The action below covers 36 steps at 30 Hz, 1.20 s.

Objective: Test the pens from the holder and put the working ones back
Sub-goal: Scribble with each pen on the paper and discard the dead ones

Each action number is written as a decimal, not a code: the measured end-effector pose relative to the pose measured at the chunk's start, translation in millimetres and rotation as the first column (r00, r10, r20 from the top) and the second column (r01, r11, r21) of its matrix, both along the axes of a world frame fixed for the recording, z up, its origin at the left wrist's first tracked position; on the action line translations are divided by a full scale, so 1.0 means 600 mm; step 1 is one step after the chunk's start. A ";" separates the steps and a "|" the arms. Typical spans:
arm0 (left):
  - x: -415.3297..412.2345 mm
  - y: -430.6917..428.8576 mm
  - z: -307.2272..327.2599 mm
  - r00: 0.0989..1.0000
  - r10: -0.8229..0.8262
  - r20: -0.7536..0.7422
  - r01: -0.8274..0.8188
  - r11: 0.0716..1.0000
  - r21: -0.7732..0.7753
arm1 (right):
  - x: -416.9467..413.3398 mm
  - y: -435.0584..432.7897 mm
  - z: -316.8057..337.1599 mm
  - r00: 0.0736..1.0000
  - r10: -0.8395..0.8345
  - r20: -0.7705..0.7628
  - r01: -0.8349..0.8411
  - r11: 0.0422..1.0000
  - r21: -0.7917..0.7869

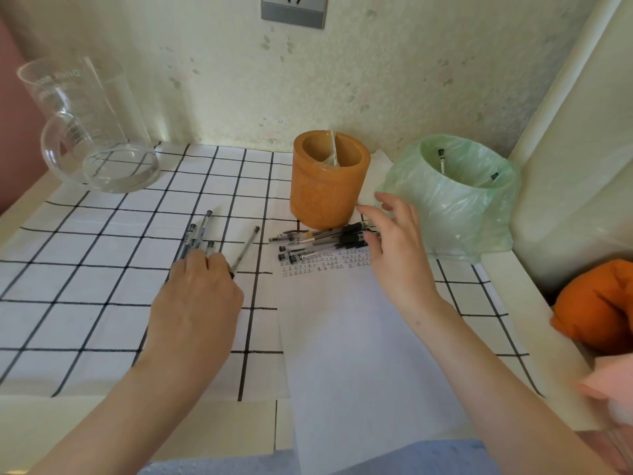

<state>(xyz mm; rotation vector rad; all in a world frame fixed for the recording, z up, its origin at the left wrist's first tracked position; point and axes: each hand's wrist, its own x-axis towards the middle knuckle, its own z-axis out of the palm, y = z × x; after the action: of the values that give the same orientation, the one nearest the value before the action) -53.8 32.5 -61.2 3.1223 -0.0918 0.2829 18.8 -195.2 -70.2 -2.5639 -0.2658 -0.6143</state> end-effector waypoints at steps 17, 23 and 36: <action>-0.023 -0.072 0.041 0.946 -0.269 -0.181 -0.031 0.481 -0.876 | -0.081 0.056 0.056 0.718 0.624 -0.308 -0.065 0.501 0.863; -0.029 -0.077 0.044 0.952 -0.286 -0.108 0.031 0.442 -0.897 | -0.094 0.032 0.061 0.715 0.651 -0.254 -0.062 0.422 0.905; -0.021 -0.077 0.013 0.924 -0.338 -0.180 0.039 0.549 -0.835 | -0.042 -0.050 0.060 0.917 0.302 -0.261 0.156 0.332 0.931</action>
<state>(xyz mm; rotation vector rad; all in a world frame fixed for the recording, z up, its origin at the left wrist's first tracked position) -66.2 -13.6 -53.5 2.1285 -0.2240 -0.1713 -6.2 -225.2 -34.2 -1.3974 0.1251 -0.0797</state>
